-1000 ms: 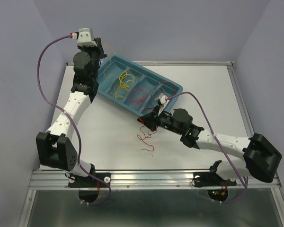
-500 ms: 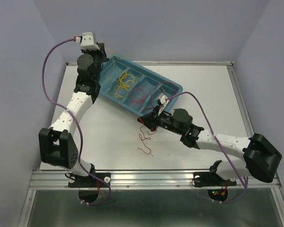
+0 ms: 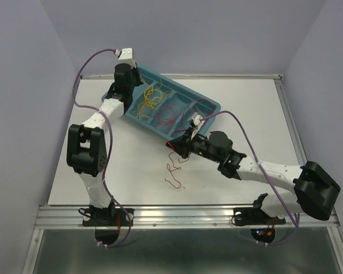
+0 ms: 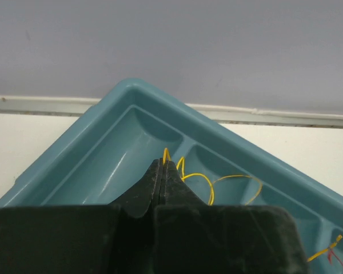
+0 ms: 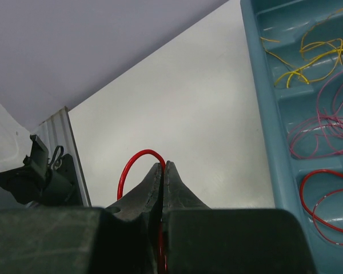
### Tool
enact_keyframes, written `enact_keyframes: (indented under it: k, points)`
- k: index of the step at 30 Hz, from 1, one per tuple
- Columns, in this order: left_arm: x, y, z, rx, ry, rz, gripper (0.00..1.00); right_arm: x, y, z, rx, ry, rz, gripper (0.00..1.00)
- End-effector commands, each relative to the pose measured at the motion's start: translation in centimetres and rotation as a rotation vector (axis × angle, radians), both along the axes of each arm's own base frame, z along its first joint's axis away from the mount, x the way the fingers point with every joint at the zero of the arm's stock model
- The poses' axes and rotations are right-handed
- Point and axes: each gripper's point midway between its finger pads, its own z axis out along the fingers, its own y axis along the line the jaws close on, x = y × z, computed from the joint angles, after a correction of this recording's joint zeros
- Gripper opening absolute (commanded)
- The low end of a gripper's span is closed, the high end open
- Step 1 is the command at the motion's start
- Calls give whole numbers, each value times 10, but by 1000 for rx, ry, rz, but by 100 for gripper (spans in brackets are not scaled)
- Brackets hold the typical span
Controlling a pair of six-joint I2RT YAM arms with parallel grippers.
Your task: Untangle the cables
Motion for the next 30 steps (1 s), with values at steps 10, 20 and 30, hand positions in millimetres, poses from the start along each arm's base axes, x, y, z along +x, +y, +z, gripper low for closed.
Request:
enact_keyframes:
  k: [10,20,30]
  points:
    - [20,-5,-136,248,455,111,0,-3,-2,13,36,-34,-6,1]
    - [6,-14,-150,228,495,106,0,-3,-5,17,45,-36,-16,1]
    - [-5,-40,-170,213,539,-22,14,12,-13,14,38,-3,-117,1]
